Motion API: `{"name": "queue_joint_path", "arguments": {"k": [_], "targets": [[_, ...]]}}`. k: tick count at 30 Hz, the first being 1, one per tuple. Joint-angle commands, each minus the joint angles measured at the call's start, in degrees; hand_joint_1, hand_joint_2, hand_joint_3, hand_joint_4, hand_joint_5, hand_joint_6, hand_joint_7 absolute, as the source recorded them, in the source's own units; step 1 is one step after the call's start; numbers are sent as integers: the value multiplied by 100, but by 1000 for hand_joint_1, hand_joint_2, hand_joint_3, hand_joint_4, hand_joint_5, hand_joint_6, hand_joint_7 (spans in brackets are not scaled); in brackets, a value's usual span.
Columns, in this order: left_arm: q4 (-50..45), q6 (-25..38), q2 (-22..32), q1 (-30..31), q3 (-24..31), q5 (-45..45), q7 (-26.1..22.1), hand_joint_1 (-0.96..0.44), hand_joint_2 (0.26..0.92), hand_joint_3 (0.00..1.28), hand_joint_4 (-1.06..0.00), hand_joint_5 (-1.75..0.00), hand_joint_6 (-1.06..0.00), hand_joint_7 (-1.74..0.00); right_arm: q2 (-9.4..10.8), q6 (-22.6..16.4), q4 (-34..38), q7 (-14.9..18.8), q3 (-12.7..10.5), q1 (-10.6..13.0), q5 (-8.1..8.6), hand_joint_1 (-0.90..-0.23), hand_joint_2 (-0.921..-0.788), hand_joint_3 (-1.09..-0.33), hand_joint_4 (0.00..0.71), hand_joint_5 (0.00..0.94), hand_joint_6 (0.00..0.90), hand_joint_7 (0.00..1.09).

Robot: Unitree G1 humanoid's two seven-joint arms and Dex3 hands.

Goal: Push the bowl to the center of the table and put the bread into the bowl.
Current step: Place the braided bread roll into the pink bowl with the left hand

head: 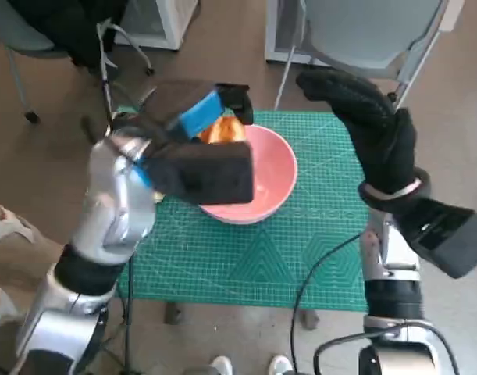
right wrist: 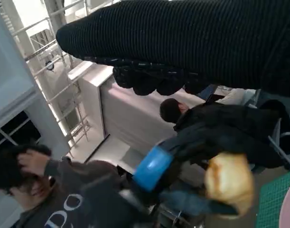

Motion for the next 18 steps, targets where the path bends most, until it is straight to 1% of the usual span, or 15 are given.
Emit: {"name": "queue_joint_path", "arguments": {"k": [1,6,12,14,15,16,17,18], "targets": [[463,-140,-135,-321,-91,-51,113,1,919,34,-720,-1192,-680,-1058,-36,-3,37,3,-46,153,9,-731,-921,-747,135,4,1,476],[894,-214,-242,-468,-177,-43,170,1,920,44,-690,-1215,-680,-1068,-53,-42,42,-31,-58,172,-44,-731,-921,-744,137,4,2,477],[1304,-358,-338,-564,-195,-96,301,1,920,51,-686,-1212,-664,-1090,-53,-49,-14,-100,-52,201,-109,-729,-921,-744,137,3,2,477],[1422,-373,-373,-589,-180,-155,281,1,920,71,-688,-1237,-624,-1103,-58,-52,2,-108,-54,197,-111,-729,-921,-743,137,3,2,477],[1461,-371,-383,-598,-175,-184,253,1,921,98,-645,-1249,-601,-1161,-60,-53,4,-113,-52,198,-113,-729,-921,-742,138,3,3,477],[1487,-349,-382,-606,-178,-230,143,1,921,108,-628,-1254,-591,-1183,-60,-53,3,-120,-50,199,-117,-729,-921,-742,138,3,3,476],[1502,-335,-377,-611,-180,-263,64,72,921,122,-611,-1270,-519,-1121,-60,-53,-1,-126,-47,201,-121,-728,-921,-742,138,3,3,476],[1498,-298,-333,-627,-225,-306,-177,176,921,129,-606,-1285,-448,-958,-60,-58,5,-136,-46,199,-133,-728,-921,-742,138,3,3,476]]}}
